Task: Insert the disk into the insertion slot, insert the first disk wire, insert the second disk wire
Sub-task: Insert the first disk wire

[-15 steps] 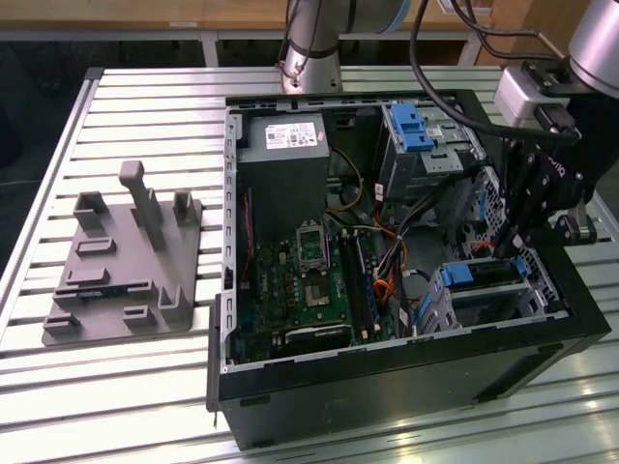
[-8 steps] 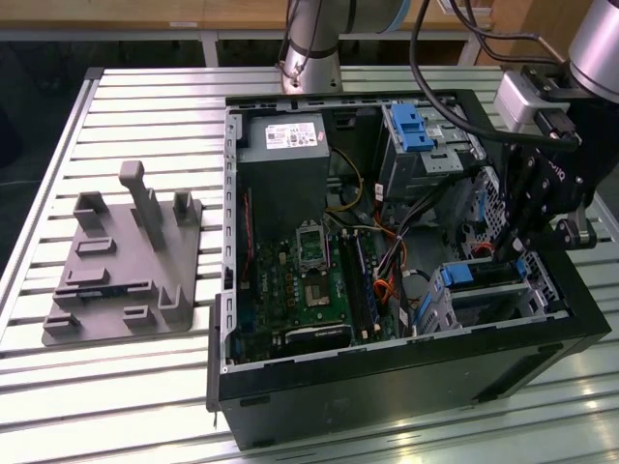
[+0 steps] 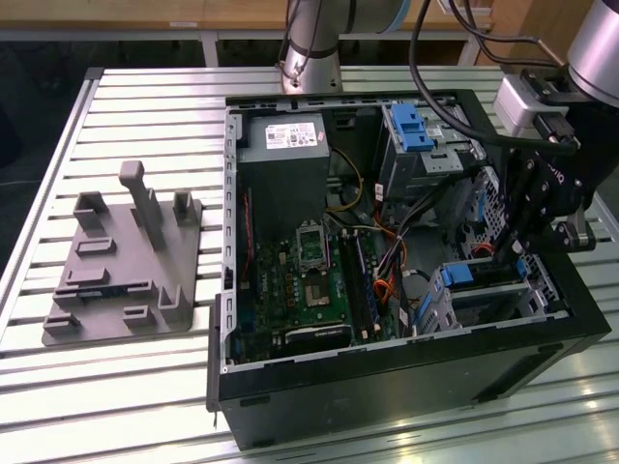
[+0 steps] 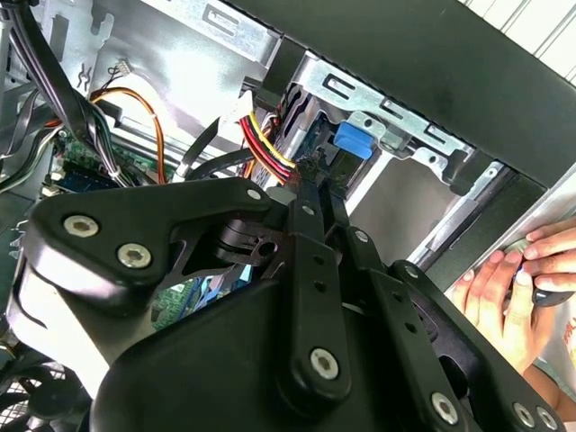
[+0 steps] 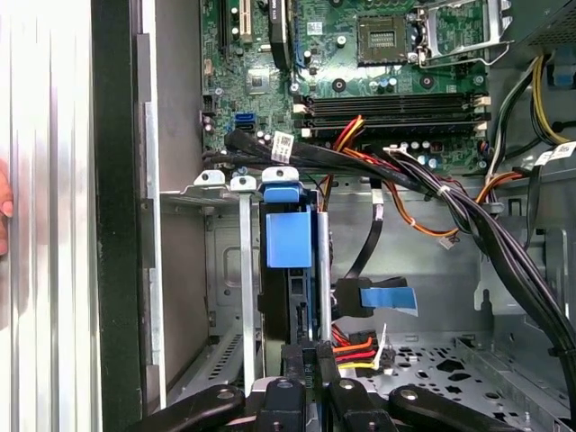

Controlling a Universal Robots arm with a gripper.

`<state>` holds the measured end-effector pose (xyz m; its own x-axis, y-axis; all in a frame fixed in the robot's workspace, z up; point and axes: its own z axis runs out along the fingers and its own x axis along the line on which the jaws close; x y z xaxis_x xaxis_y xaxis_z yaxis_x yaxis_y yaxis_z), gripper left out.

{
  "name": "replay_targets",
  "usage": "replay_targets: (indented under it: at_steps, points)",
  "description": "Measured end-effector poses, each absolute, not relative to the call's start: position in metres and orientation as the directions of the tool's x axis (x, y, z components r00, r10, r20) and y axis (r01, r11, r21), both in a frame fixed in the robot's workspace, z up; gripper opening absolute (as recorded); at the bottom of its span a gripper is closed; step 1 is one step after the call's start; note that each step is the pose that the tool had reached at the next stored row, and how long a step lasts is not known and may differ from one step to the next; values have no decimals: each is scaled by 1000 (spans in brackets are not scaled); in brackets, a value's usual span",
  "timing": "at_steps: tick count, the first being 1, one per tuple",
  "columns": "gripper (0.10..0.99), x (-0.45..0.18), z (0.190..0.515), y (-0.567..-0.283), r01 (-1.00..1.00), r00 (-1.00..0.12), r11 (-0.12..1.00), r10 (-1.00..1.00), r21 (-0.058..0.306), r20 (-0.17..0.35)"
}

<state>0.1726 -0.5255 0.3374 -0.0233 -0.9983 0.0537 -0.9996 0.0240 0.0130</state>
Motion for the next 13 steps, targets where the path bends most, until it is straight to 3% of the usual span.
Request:
replay_targets:
  at_steps: [13]
  points:
    - [169, 173, 333, -526, -1000, -23, 24, -998, 13, 54]
